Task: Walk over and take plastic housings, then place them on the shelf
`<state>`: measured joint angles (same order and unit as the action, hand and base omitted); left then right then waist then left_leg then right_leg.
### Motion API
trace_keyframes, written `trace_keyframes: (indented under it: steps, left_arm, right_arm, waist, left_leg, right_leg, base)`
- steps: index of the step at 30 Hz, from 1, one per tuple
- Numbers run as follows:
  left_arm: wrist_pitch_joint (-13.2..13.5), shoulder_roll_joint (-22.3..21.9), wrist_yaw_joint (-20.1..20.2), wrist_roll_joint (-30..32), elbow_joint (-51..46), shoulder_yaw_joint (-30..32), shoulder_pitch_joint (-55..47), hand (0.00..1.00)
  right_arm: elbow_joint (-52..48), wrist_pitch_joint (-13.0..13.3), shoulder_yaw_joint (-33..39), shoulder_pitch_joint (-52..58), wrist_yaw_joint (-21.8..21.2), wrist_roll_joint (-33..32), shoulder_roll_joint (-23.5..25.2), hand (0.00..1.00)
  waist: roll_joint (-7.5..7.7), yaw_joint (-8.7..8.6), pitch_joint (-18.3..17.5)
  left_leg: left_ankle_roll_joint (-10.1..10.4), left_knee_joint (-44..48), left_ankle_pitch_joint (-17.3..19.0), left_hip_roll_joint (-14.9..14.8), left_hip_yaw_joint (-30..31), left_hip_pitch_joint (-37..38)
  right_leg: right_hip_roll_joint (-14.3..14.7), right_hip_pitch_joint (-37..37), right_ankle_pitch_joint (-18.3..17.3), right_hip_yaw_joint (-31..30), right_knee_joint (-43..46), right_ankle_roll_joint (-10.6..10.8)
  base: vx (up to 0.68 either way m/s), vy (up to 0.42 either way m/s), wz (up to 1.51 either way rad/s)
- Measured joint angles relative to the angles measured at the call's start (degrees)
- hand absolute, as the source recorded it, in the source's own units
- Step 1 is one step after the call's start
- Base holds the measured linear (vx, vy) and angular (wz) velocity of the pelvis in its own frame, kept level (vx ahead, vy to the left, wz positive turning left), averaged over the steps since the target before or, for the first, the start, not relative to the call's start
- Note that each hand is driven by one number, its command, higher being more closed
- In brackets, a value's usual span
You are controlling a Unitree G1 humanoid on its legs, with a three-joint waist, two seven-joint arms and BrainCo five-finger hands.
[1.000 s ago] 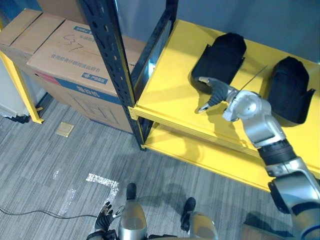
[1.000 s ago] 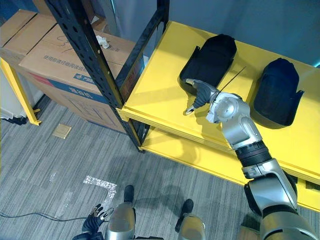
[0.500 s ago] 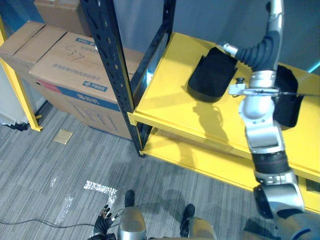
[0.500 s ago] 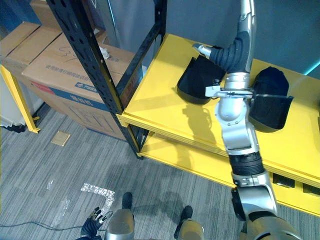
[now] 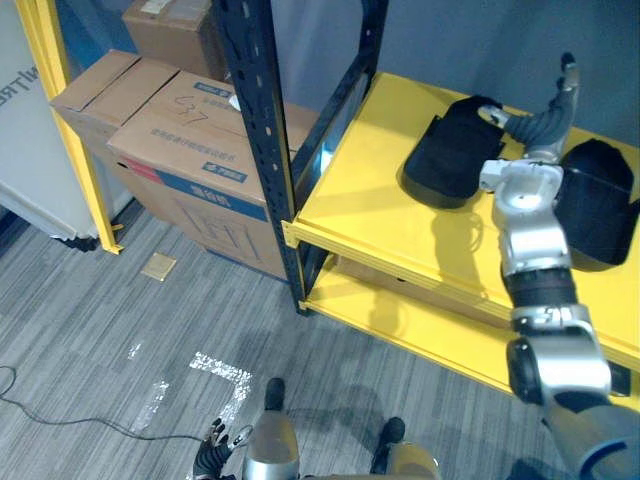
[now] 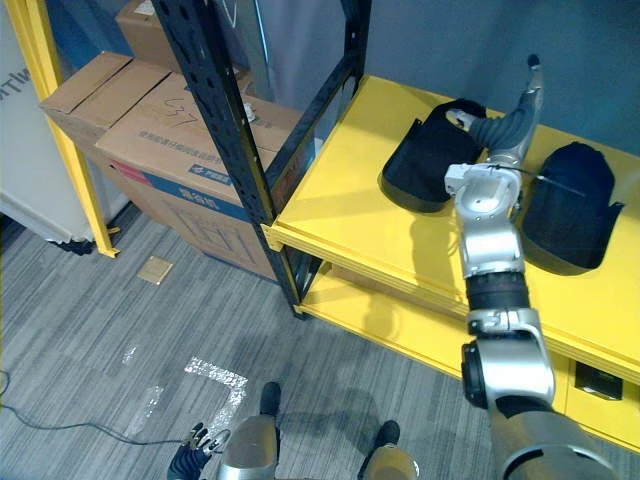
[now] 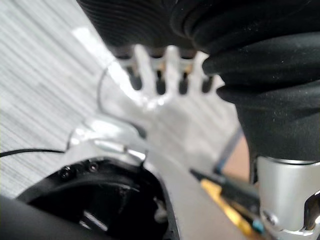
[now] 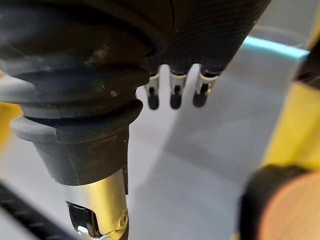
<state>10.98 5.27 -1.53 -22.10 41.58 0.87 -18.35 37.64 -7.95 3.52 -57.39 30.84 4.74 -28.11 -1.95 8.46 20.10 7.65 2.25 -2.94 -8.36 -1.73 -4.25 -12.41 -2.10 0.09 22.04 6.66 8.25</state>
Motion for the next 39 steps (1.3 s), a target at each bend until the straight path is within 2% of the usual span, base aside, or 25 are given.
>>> trace_keyframes:
  steps: [2, 4, 7, 10, 12, 15, 17, 22, 31, 39]
  left_arm:
    - [0.1, -1.2, 0.1, -0.6, -0.5, 0.0, 0.1, 0.00]
    - [0.1, -1.4, 0.5, -0.7, -0.7, -0.8, 0.3, 0.00]
    - [0.1, -1.3, 0.7, -2.6, -0.9, -1.8, 0.3, 0.00]
    - [0.2, -1.3, 1.3, -2.8, -1.0, -2.2, 0.5, 0.00]
    - [0.3, -1.3, 1.7, -3.6, -1.0, -2.8, 1.0, 0.00]
    - [0.2, -1.2, 1.7, -5.1, -1.0, -4.4, 1.9, 0.00]
    - [0.2, -1.3, 1.7, -5.1, -1.0, -4.6, 2.1, 0.00]
    - [0.3, -1.2, 1.7, -6.8, -1.0, -5.8, 2.6, 0.00]
    - [0.3, -1.2, 1.6, -7.4, -1.0, -6.2, 2.6, 0.00]
    - [0.2, -1.2, 0.4, -8.9, -1.3, -6.2, 2.6, 0.00]
  right_arm:
    - [4.4, -1.0, 0.5, -5.0, 3.6, 0.0, -3.0, 0.00]
    - [7.9, -2.0, 1.4, -8.7, 5.7, -0.2, -5.4, 0.00]
    - [11.5, -2.3, 1.2, -12.1, 5.9, -3.7, -7.3, 0.00]
    - [14.8, -2.4, 0.9, -13.2, 4.1, -7.1, -8.5, 0.00]
    - [16.3, -2.6, -0.5, -13.6, 1.5, -9.6, -9.5, 0.00]
    - [18.3, -3.7, -3.0, -16.0, -3.7, -13.5, -10.5, 0.00]
    - [19.6, -3.8, -3.5, -16.4, -5.4, -15.7, -10.5, 0.00]
    - [19.8, -3.7, -4.2, -18.4, -8.7, -17.4, -11.7, 0.00]
    - [20.2, -2.6, -6.7, -19.1, -13.4, -17.1, -12.5, 0.00]
    - [21.3, -0.7, -7.8, -19.5, -13.5, -16.8, -12.6, 0.00]
  waist:
    - [-1.66, 0.10, 1.1]
    - [-2.58, 0.41, 2.0]
    - [-2.98, 0.54, 3.8]
    - [-3.20, 0.88, 4.5]
    - [-3.80, 1.66, 5.3]
    - [-4.90, 1.79, 6.1]
    - [-5.13, 2.01, 6.3]
    - [-5.97, 2.09, 7.1]
    - [-6.05, 2.39, 7.2]
    - [-6.06, 3.26, 7.2]
  left_leg:
    - [-0.2, 0.3, -0.2, 0.6, 1.4, -1.2]
    - [-0.3, 0.1, -0.6, 0.9, 2.1, -2.0]
    - [-0.4, 0.0, -1.1, 1.3, 2.7, -3.2]
    - [-0.5, 0.1, -1.4, 1.7, 2.8, -4.3]
    - [-0.5, 0.3, -1.4, 1.9, 2.7, -4.3]
    - [-0.4, 0.7, -1.4, 1.8, 2.7, -5.9]
    - [-0.4, 0.6, -1.4, 1.8, 2.7, -6.0]
    - [-0.3, 0.7, -1.5, 1.8, 2.7, -6.8]
    - [-0.3, 1.3, -1.5, 1.8, 2.6, -6.8]
    - [-0.2, 1.4, -1.6, 1.8, 2.8, -6.8]
  right_leg:
    - [-0.5, 0.2, -0.2, 1.3, 0.5, 0.2]
    - [-0.8, 0.9, -0.4, 1.8, 1.2, 0.2]
    - [-1.5, 2.7, -1.3, 2.0, 3.2, 0.3]
    - [-2.4, 4.5, -2.1, 2.1, 5.2, 0.3]
    - [-2.8, 5.2, -2.6, 1.5, 6.3, 0.3]
    - [-3.1, 7.4, -3.3, 1.4, 8.1, 0.0]
    - [-3.3, 8.1, -3.8, 1.1, 9.1, -0.1]
    - [-3.5, 9.4, -4.1, 0.8, 9.9, -0.1]
    - [-3.7, 10.1, -4.9, 0.2, 11.5, -0.5]
    - [-3.7, 9.9, -4.9, 0.6, 11.8, -0.5]
  base:
    - [-0.01, 0.008, 0.26]
    - [-0.03, 0.015, 0.25]
    - [-0.03, 0.004, 0.11]
    - [-0.01, 0.001, 0.05]
    - [-0.01, -0.005, -0.03]
    - [-0.03, -0.019, 0.00]
    - [-0.02, -0.036, -0.01]
    - [0.00, -0.017, -0.02]
    - [-0.01, -0.019, -0.02]
    - [-0.03, -0.019, 0.02]
